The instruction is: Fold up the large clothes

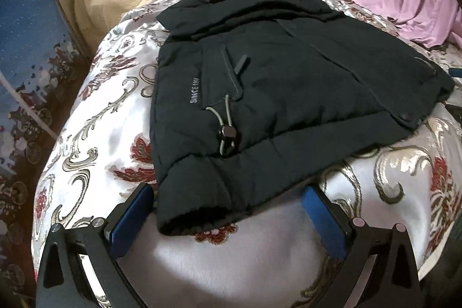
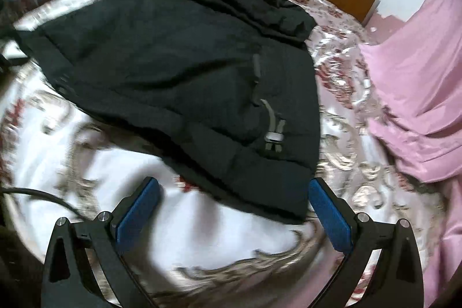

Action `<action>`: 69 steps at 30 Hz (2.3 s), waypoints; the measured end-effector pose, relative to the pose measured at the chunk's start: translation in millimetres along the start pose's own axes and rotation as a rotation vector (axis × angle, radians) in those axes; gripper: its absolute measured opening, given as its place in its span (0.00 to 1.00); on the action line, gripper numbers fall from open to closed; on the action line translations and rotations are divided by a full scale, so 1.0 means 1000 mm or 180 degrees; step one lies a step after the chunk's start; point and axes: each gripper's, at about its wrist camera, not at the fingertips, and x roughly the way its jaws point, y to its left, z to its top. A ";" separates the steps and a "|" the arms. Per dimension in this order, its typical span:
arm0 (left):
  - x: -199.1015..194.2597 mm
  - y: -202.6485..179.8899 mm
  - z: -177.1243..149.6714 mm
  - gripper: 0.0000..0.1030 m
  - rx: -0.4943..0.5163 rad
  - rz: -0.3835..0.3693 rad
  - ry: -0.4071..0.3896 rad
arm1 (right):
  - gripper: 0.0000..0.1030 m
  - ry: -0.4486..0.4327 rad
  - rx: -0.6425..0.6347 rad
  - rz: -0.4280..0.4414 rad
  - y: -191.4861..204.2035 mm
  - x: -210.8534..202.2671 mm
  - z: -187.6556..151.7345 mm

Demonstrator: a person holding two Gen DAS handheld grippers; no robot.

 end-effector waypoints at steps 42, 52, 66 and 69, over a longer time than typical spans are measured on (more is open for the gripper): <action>-0.032 -0.004 0.004 0.10 0.0041 -0.0122 -0.0526 | 0.06 -0.0758 0.0256 -0.0054 0.005 -0.028 -0.006; -0.095 -0.004 -0.026 0.09 0.0001 -0.0173 -0.0679 | 0.05 -0.0897 0.0410 -0.0085 0.014 -0.082 -0.046; -0.123 0.013 0.028 0.08 -0.0196 -0.0216 -0.0859 | 0.04 -0.1292 0.0758 -0.0051 -0.013 -0.127 -0.019; -0.119 0.019 0.052 0.08 -0.0219 -0.0198 -0.0926 | 0.04 -0.1384 0.0779 -0.0071 -0.023 -0.122 0.008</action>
